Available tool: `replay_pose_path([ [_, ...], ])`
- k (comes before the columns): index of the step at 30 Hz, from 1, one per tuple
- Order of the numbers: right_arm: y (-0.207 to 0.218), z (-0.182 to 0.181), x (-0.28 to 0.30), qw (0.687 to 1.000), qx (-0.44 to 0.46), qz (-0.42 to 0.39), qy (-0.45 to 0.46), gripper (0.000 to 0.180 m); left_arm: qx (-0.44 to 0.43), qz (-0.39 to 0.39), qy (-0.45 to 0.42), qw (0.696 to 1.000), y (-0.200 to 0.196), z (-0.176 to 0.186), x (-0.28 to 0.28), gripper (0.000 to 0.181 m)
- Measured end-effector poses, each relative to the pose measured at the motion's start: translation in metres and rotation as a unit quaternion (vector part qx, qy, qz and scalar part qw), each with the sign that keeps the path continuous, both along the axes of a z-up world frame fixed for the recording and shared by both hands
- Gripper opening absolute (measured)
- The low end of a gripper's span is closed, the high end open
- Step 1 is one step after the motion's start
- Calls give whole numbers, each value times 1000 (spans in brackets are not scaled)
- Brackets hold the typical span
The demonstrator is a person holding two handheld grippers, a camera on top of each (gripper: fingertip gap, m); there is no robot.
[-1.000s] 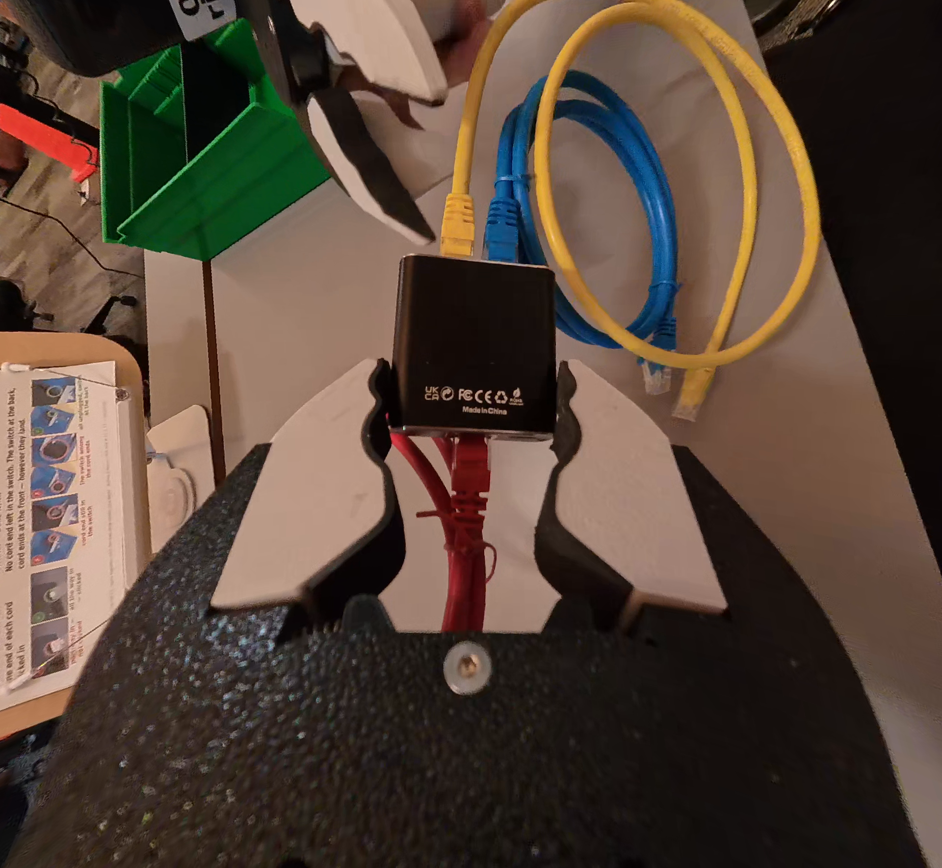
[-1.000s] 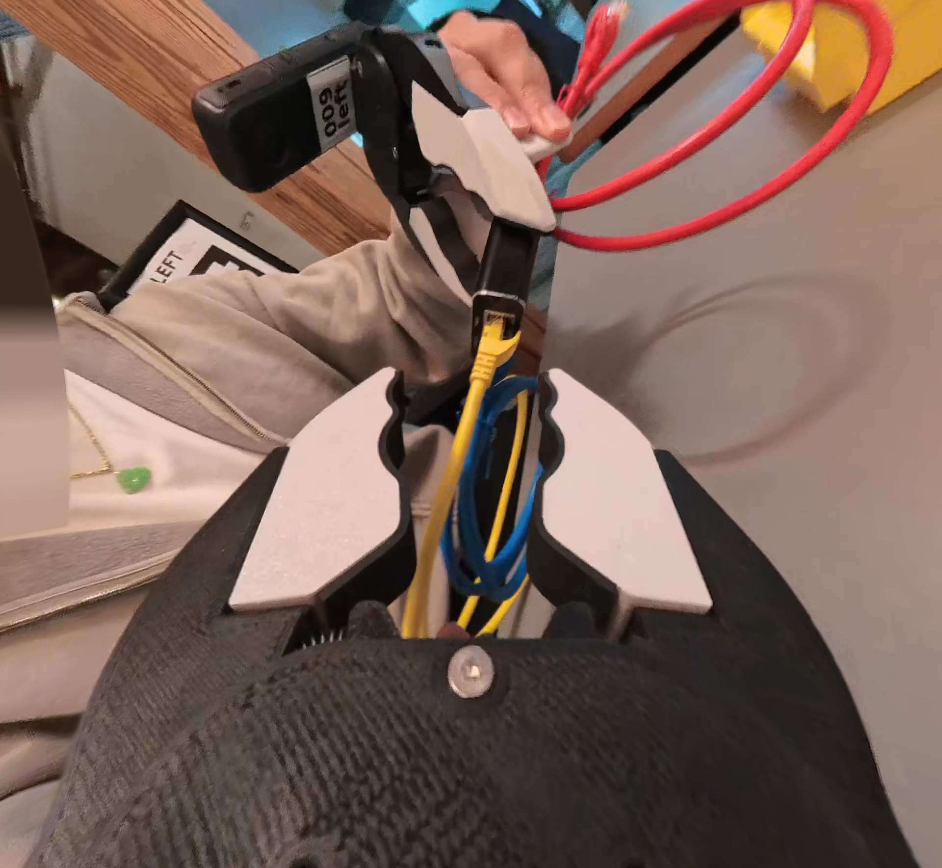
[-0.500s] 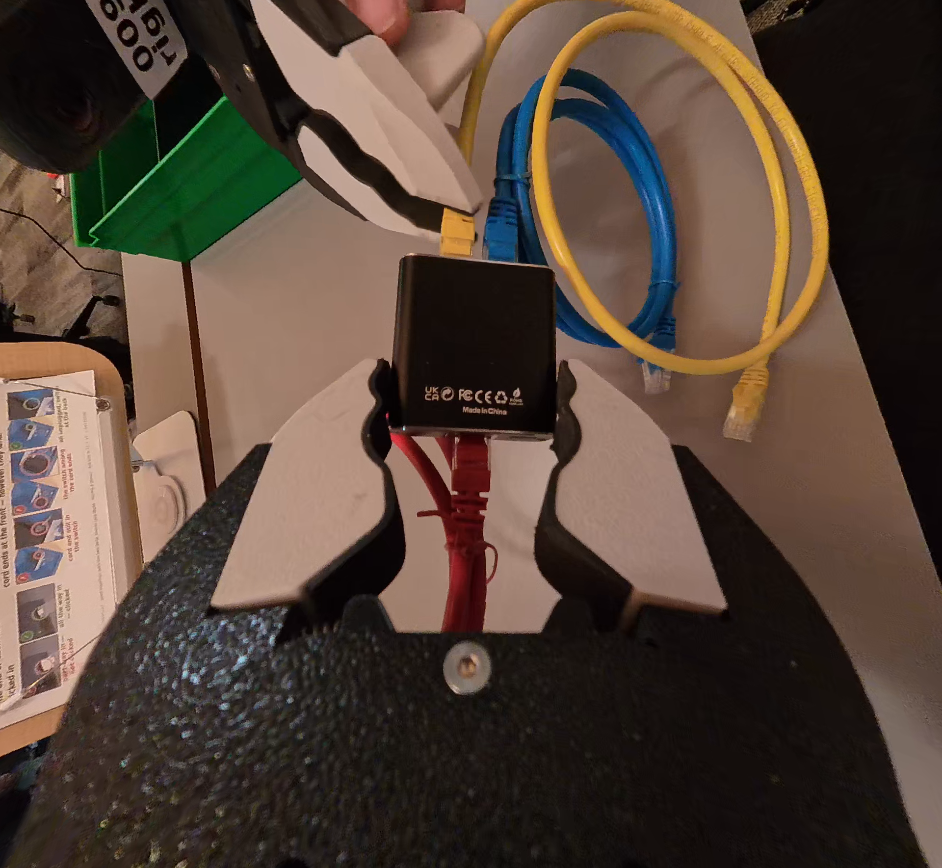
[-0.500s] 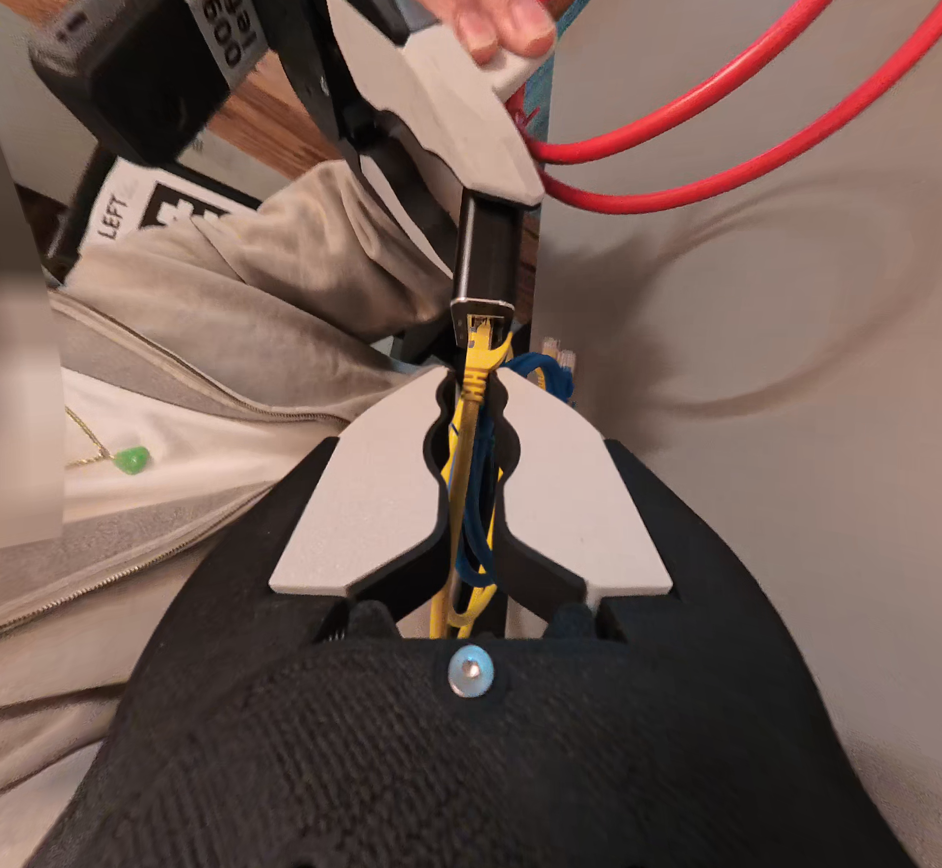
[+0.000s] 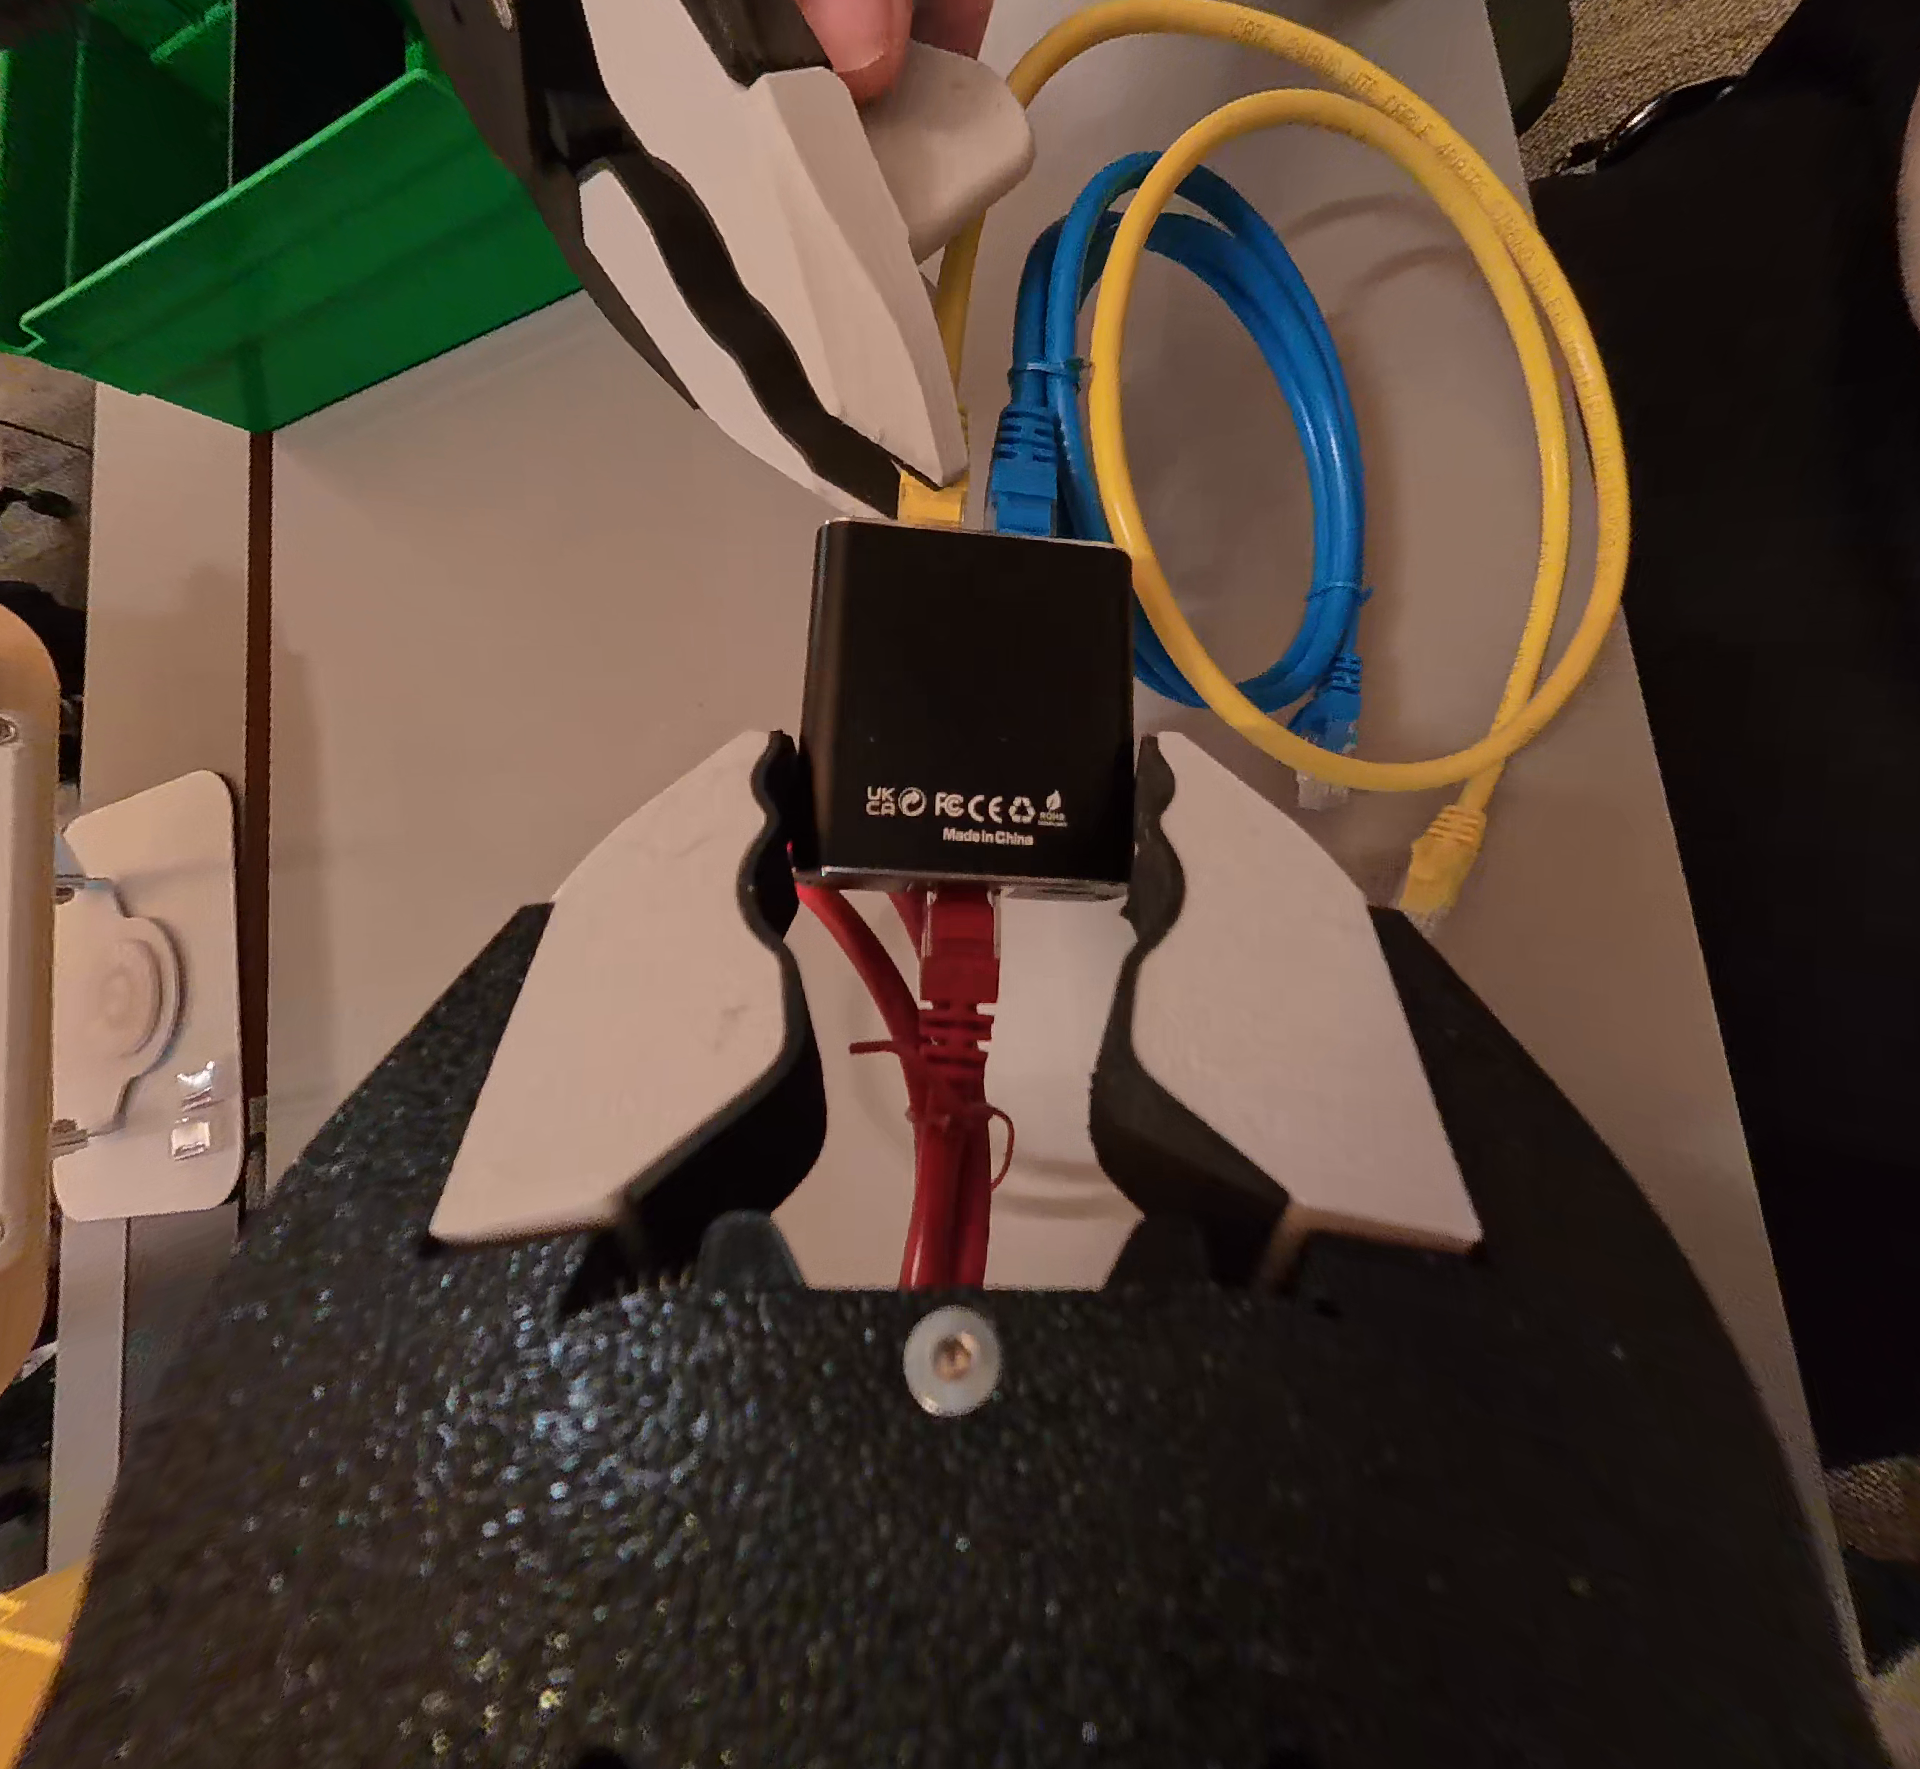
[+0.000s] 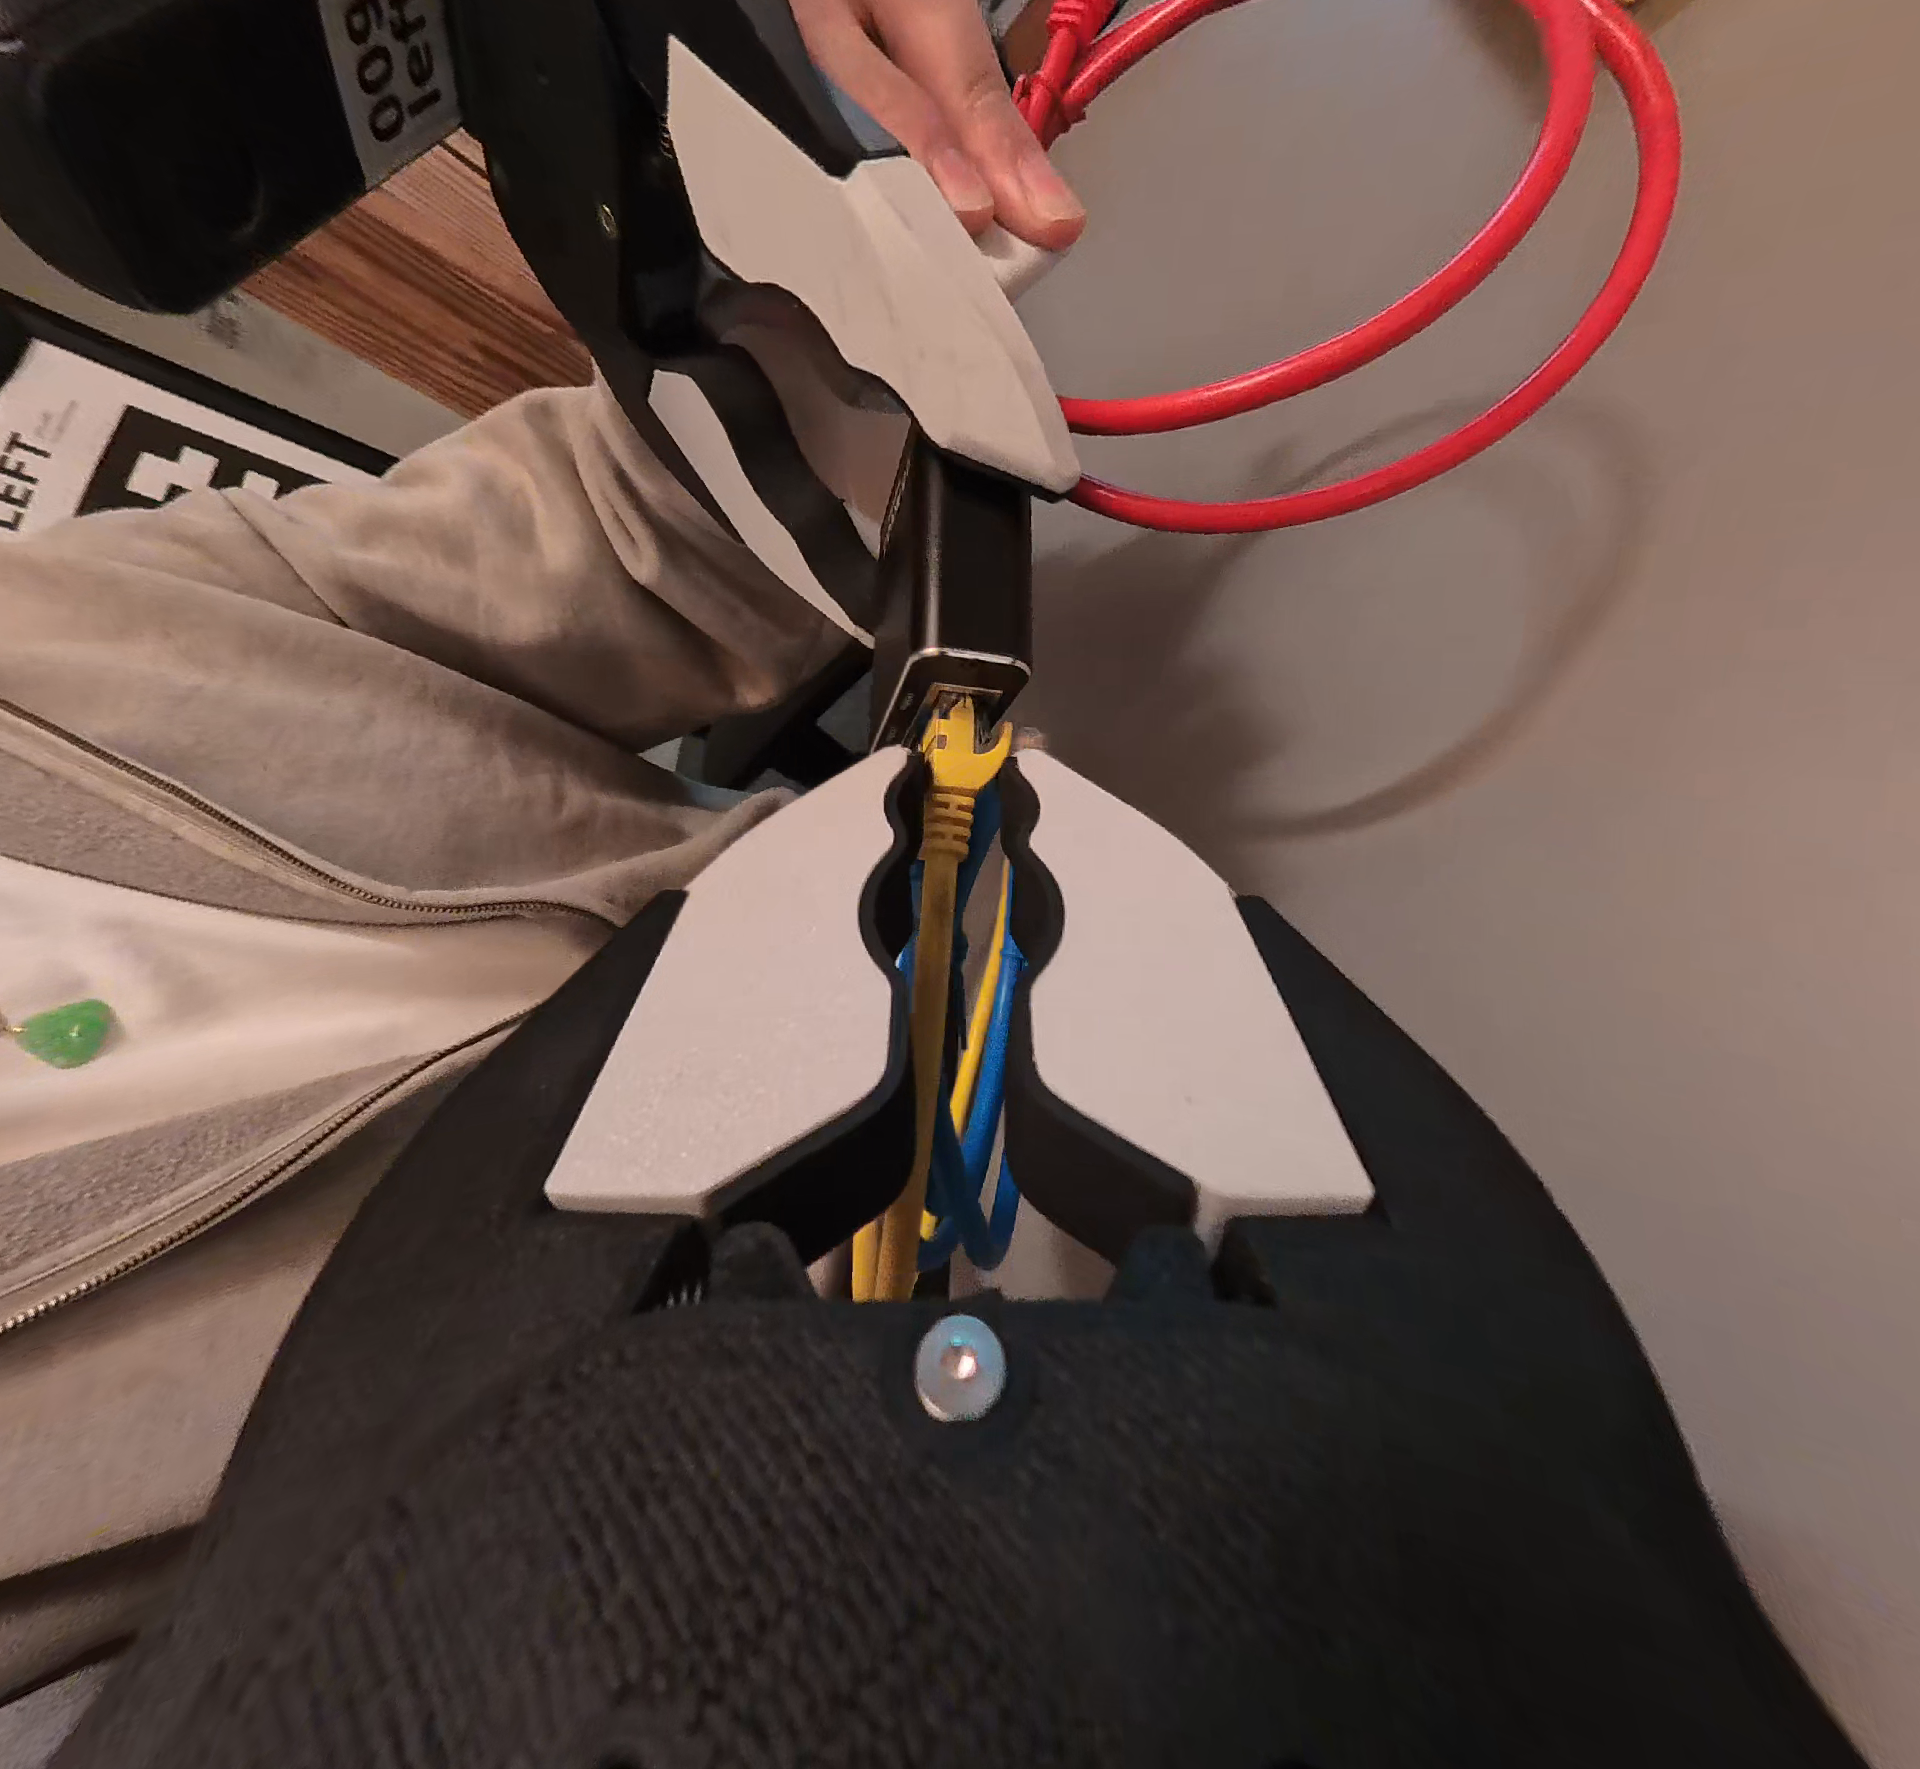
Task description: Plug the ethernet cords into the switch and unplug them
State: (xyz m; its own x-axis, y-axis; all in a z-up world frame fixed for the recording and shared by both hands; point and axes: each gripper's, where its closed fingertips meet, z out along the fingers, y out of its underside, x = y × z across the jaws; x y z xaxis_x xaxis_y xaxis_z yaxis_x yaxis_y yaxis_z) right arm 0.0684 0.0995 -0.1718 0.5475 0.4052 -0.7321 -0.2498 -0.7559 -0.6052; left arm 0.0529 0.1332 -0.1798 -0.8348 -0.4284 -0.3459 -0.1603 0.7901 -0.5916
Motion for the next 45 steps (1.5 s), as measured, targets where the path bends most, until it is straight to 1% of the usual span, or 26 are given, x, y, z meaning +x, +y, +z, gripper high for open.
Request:
replay_pose_path([
  [5, -1, 1, -2, 1000, -9, 9, -5, 14, 6, -2, -2, 1000, 0, 4, -1, 61],
  [9, -2, 1, -5, 999, -18, 27, 19, 13, 9, -8, 4, 1000, -1, 4, -3, 61],
  [13, 1, -6, -4, 997, -49, 29, 56, 12, 22, -5, 17, 1000, 3, -1, -2, 61],
  [17, 1, -12, -6, 996, -60, 35, 54, 12, 33, -14, 21, 999, 6, -9, -2, 61],
  [27, 0, -20, -1, 988, -95, 9, 123, 11, 32, -46, -21, 998, 2, -14, 5, 61],
  [32, -2, -25, -2, 979, -130, 9, 156, 11, 36, -58, 22, 997, 1, -17, 4, 62],
  [40, 2, -4, 1, 954, -136, 2, 267, 11, -47, -60, 95, 993, 4, -2, 5, 61],
  [43, 0, 8, -3, 944, -131, 9, 302, 12, -71, -77, 106, 989, 3, 8, 2, 61],
  [45, -2, 15, -6, 943, -123, 10, 308, 12, -73, -87, 102, 988, 1, 14, -1, 61],
])
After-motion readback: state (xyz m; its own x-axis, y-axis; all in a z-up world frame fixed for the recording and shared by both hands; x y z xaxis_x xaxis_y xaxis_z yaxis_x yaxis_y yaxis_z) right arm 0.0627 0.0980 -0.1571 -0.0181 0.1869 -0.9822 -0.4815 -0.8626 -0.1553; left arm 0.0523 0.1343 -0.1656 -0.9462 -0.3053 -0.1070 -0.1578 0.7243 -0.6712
